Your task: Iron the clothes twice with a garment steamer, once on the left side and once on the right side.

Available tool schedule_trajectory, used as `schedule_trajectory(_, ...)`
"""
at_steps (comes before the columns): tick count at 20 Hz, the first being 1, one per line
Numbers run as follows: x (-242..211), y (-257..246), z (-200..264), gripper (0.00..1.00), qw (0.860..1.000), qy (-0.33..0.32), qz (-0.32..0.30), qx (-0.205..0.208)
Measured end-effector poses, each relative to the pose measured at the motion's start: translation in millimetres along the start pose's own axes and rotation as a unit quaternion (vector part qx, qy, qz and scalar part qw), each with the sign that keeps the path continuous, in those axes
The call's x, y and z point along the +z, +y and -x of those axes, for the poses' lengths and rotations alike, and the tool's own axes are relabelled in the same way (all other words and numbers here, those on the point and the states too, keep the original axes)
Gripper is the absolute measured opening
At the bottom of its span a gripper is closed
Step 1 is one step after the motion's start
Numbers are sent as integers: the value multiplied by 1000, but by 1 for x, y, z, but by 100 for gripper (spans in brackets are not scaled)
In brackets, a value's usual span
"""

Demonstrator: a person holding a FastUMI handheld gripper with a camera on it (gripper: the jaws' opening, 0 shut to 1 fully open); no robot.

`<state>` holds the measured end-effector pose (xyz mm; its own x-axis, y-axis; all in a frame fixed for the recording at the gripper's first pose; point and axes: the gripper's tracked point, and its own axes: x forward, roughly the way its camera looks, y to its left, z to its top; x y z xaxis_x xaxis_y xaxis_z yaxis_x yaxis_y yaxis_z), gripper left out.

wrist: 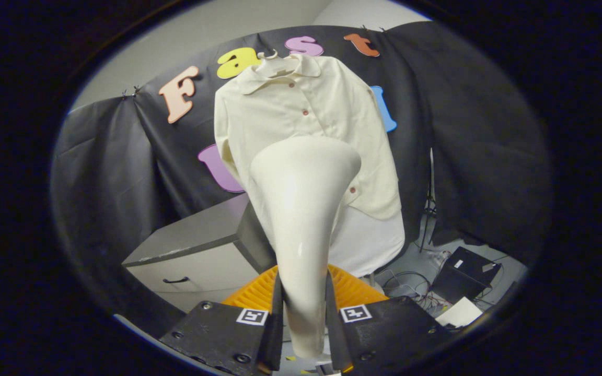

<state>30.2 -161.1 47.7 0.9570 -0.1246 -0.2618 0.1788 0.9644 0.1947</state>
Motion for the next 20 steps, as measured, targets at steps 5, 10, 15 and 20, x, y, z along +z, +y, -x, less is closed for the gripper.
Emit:
schedule_trajectory(5,13,70,18,36,999,-20,14,28)
schedule_trajectory(10,36,117,47,36,997,-59,35,41)
schedule_trajectory(15,41,144,81,36,994,-87,44,52)
schedule_trajectory(20,31,148,102,36,993,-93,54,53)
